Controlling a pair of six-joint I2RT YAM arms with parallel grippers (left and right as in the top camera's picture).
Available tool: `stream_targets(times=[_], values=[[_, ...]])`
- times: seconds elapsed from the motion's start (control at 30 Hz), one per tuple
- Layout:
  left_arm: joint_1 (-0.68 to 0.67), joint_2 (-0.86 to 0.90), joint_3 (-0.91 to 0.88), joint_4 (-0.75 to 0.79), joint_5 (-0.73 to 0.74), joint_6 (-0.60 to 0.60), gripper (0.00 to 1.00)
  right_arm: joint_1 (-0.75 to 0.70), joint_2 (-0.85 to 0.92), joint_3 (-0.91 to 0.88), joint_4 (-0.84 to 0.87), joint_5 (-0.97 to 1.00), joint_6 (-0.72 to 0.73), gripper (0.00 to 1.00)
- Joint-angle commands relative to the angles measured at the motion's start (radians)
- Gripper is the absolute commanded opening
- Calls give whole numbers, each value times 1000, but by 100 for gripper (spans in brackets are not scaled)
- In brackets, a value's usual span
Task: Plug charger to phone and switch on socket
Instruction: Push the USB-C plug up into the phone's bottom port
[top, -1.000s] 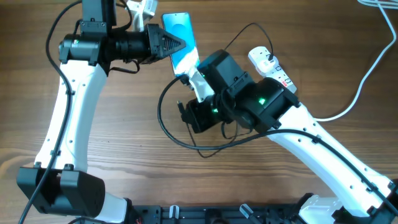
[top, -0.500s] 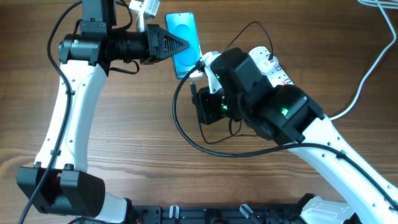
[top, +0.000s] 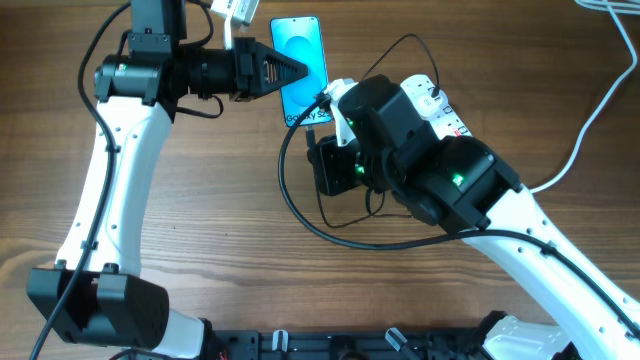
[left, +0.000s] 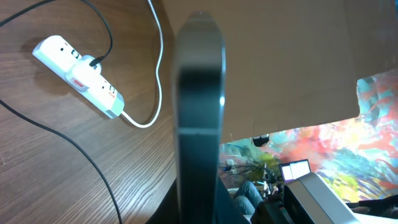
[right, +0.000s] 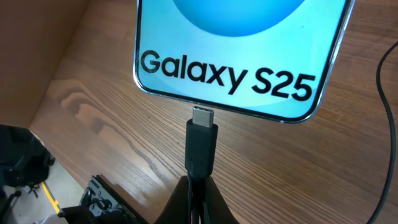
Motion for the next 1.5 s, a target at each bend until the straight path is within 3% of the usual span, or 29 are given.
stream_targets(times=[0.0, 1.47], values=[[-2, 2, 7, 7, 50, 13, 4, 1, -8, 19, 0, 47, 62, 5], [-2, 2, 7, 34, 83, 25, 4, 1, -5, 19, 10, -2, 36, 4]])
